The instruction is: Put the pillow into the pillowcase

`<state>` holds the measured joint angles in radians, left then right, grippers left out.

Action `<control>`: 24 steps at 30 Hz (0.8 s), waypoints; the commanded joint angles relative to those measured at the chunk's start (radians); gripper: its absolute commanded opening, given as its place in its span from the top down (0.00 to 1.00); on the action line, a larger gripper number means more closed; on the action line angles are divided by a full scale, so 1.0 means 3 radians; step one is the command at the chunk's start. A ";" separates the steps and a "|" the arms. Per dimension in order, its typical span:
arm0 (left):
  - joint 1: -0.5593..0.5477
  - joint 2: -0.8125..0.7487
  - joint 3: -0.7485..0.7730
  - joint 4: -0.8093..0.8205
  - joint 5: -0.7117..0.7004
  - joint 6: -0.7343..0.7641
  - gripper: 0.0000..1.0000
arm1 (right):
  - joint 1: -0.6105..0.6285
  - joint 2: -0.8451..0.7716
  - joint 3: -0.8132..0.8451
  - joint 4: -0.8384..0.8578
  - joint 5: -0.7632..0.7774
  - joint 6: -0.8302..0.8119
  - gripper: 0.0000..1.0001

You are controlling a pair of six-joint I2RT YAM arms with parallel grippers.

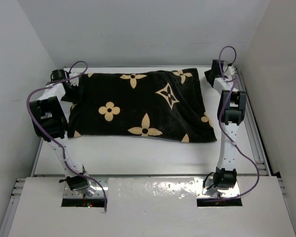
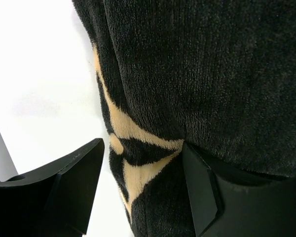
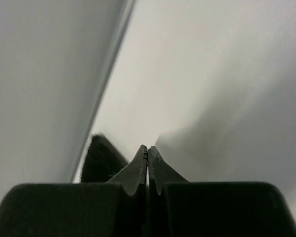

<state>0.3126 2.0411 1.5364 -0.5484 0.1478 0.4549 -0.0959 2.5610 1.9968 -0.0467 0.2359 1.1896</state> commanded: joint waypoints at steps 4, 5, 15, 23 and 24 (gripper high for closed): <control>0.0037 0.0099 -0.0105 -0.0171 -0.0130 0.0038 0.38 | 0.0039 0.0038 0.0119 0.0660 -0.0080 -0.0073 0.78; 0.0037 0.0079 -0.0100 -0.0176 -0.0109 0.0028 0.38 | 0.0049 0.0028 0.0109 0.0718 -0.0314 -0.0191 0.63; 0.0057 -0.0151 -0.0003 -0.0366 0.0074 -0.0090 0.33 | 0.0269 -0.0014 0.0200 -0.0742 -0.0214 -0.0601 0.13; 0.0088 -0.0392 -0.0218 -0.0417 0.0141 -0.0074 0.32 | 0.0376 0.0095 -0.0166 -0.0561 -0.0888 -0.0045 0.74; 0.0093 -0.0397 -0.0243 -0.0407 0.0146 -0.0074 0.32 | 0.0366 0.0094 -0.0203 -0.0363 -0.0894 0.0007 0.96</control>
<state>0.3309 1.9568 1.4944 -0.5987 0.1684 0.4358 0.0029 2.5626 2.0102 -0.1612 0.0463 1.1007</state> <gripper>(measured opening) 0.682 0.150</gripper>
